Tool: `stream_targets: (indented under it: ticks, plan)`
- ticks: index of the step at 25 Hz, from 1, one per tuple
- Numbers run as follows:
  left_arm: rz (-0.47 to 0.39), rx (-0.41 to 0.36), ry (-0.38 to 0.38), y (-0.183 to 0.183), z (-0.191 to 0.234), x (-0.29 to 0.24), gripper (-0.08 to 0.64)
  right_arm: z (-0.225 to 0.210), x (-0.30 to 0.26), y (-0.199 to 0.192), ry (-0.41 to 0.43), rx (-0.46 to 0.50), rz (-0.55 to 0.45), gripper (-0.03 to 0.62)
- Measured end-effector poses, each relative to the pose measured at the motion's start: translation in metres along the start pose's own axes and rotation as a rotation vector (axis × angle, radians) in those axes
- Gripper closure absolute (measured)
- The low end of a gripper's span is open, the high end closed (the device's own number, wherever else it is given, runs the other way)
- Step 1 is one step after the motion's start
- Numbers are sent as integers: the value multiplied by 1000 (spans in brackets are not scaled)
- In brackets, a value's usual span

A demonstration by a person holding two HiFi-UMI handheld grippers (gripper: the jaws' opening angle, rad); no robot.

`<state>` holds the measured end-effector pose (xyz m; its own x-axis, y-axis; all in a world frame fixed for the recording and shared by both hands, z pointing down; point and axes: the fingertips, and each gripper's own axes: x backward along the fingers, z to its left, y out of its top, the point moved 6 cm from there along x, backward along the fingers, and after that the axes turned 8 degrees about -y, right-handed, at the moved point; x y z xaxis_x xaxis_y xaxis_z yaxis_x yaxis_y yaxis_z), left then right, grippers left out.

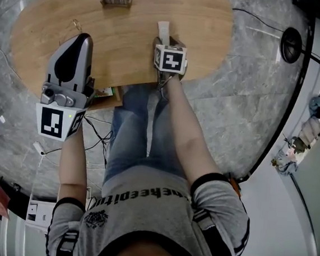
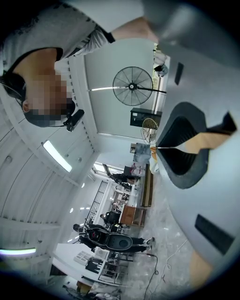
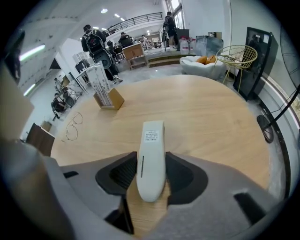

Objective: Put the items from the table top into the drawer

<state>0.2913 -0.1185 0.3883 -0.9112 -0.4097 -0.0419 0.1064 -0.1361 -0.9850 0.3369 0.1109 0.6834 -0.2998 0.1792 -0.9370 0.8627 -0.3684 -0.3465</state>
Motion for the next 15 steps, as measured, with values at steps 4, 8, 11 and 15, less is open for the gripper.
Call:
stream_targets:
  ticks: [4, 8, 11, 15]
  plan:
    - [9, -1, -3, -3, 0, 4, 548, 3, 10, 7, 39, 17, -55, 399]
    - [-20, 0, 17, 5, -9, 3, 548, 7, 27, 12, 86, 18, -110, 400]
    - [-38, -10, 47, 15, -25, 1, 548, 4, 46, 16, 130, 19, -153, 400]
    - [-50, -5, 86, 20, -42, 7, 548, 1, 66, 21, 177, 36, -191, 401]
